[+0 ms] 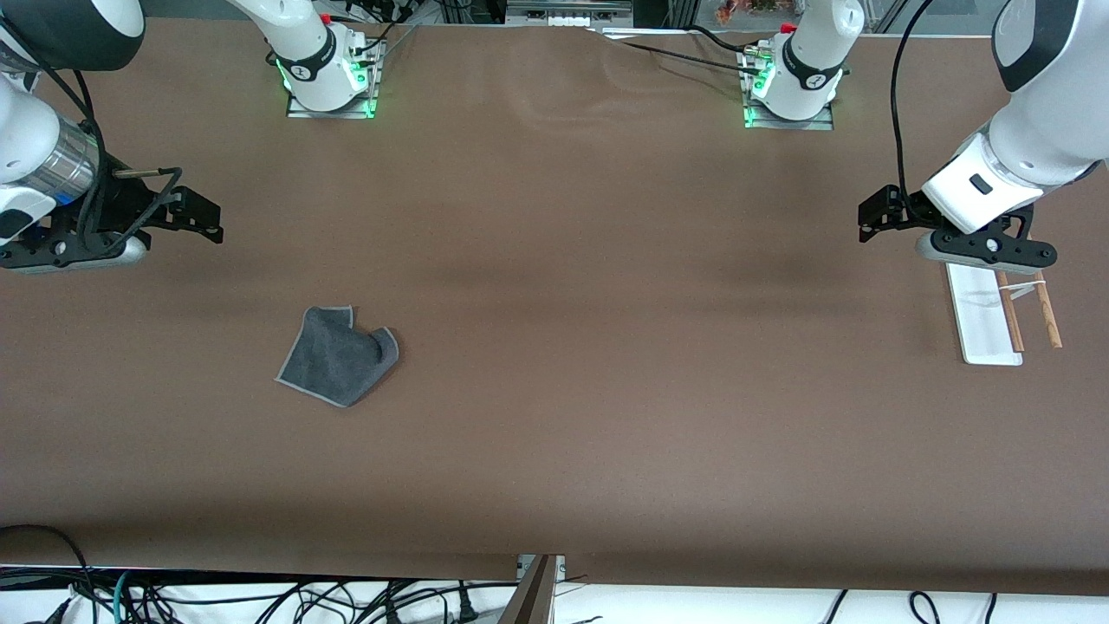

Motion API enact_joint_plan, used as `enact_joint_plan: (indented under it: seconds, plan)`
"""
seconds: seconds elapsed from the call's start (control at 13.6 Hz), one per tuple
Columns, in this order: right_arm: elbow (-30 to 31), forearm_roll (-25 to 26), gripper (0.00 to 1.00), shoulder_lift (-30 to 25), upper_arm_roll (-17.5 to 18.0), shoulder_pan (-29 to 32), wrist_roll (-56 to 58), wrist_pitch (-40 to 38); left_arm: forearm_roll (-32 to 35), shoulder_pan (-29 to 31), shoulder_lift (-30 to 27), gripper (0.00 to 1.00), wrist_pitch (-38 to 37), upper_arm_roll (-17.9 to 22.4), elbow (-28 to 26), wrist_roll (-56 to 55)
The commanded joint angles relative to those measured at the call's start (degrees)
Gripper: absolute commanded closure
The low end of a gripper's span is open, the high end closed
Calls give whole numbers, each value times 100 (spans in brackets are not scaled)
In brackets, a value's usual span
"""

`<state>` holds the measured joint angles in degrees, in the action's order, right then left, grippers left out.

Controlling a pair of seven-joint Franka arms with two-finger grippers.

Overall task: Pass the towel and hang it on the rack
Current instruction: 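Move the right gripper down over the grey towel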

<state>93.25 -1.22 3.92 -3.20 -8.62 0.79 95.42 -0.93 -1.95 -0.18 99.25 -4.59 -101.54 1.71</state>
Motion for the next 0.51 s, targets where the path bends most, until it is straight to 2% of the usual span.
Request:
enact_joint_plan:
  seconds: [0.0, 0.22, 0.44]
  plan:
    - [-44, 105, 0, 3, 126, 115, -70, -15, 111, -7, 62, 0, -29, -16, 135, 31]
    - [-53, 105, 0, 152, 126, 115, -70, 46, 111, -7, 62, 0, -29, -16, 135, 31]
    - [-53, 201, 0, 730, 126, 133, -44, 553, 111, -7, 62, 0, -29, -16, 135, 31]
